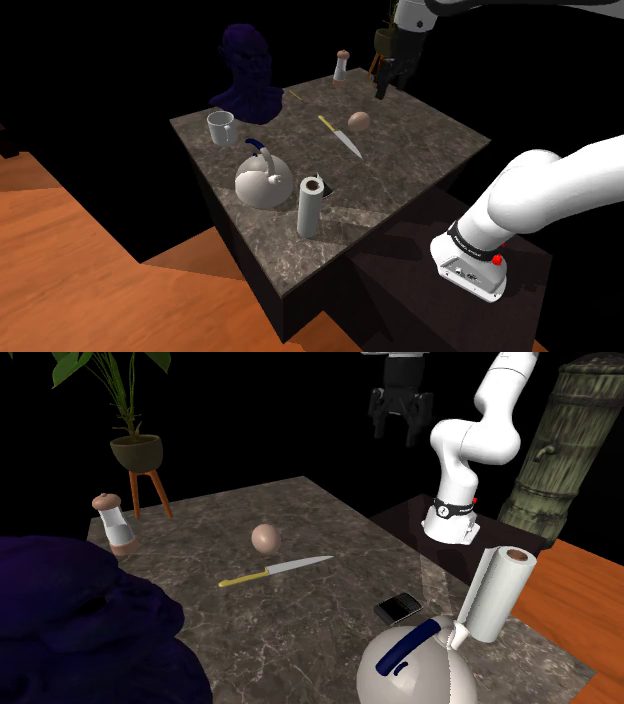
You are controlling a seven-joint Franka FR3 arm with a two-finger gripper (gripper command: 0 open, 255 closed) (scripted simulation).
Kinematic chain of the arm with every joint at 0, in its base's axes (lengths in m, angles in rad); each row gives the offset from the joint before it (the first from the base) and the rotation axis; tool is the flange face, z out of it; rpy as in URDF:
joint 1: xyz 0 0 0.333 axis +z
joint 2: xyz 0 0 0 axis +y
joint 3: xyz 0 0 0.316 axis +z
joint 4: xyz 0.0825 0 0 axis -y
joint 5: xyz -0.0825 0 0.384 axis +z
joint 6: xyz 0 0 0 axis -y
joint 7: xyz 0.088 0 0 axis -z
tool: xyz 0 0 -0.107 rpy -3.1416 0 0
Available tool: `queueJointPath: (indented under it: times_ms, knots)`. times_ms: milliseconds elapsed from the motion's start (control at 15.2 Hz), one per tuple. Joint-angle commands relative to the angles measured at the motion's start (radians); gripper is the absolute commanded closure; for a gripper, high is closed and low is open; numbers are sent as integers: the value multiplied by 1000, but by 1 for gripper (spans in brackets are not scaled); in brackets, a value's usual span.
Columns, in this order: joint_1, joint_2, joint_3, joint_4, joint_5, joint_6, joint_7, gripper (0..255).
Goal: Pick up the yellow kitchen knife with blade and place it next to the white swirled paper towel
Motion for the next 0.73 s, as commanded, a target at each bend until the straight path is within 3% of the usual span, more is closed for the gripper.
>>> queueJointPath:
  times_ms: [0, 660]
  knots:
    - [-6, 80, -8, 15, -8, 56, -12, 0]
    - [-37, 442, -52, 155, -40, 227, -74, 0]
